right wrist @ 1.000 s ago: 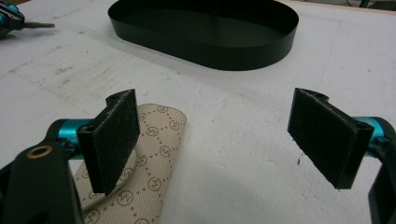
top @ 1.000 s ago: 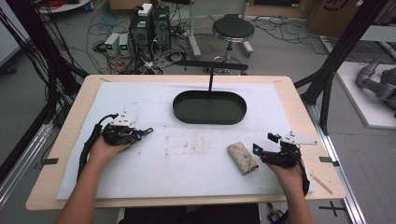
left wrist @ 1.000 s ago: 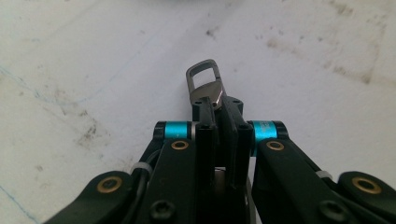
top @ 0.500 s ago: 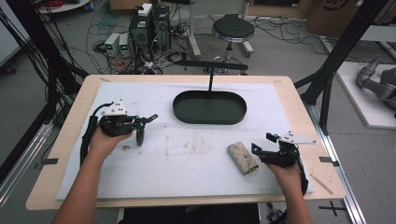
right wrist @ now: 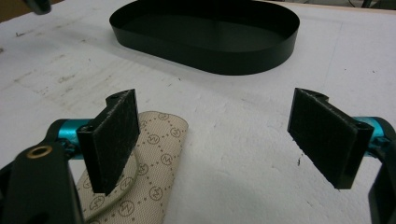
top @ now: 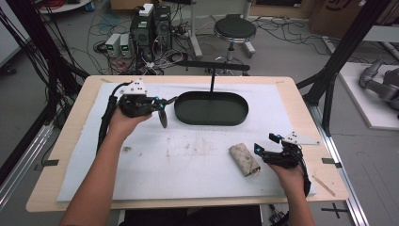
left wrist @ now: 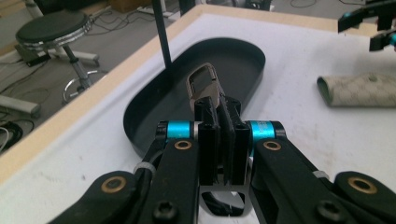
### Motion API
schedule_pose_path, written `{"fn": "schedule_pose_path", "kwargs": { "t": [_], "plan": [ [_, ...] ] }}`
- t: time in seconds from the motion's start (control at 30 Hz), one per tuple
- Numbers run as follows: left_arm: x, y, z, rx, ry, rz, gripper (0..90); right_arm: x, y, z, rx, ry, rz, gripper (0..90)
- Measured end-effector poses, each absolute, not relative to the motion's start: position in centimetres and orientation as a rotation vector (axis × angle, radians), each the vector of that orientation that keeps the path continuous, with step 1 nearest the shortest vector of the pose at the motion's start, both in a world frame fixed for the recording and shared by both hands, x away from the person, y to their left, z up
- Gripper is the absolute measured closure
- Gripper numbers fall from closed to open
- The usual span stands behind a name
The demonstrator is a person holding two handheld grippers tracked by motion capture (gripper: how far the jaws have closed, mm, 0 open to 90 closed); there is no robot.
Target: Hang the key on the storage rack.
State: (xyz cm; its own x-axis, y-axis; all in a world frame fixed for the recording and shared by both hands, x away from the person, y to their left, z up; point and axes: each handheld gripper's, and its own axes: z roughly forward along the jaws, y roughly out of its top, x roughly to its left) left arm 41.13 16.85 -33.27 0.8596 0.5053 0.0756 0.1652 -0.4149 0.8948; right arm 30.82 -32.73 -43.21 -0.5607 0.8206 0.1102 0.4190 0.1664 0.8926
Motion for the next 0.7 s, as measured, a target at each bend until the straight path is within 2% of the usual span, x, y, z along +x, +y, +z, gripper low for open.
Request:
{"fn": "schedule_pose_path", "kwargs": {
  "t": [0.27,0.7],
  "plan": [
    [43.7,14.5,-30.7,1.971,0.487,0.456,85.9,31.1,-32.6,-43.1,1.176,2.042,1.379,17.4],
    [47.5,13.1,-28.4,1.975,0.536,0.507,85.9,31.0,-33.1,-43.3,1.192,2.033,1.374,17.4]
  ]
}}
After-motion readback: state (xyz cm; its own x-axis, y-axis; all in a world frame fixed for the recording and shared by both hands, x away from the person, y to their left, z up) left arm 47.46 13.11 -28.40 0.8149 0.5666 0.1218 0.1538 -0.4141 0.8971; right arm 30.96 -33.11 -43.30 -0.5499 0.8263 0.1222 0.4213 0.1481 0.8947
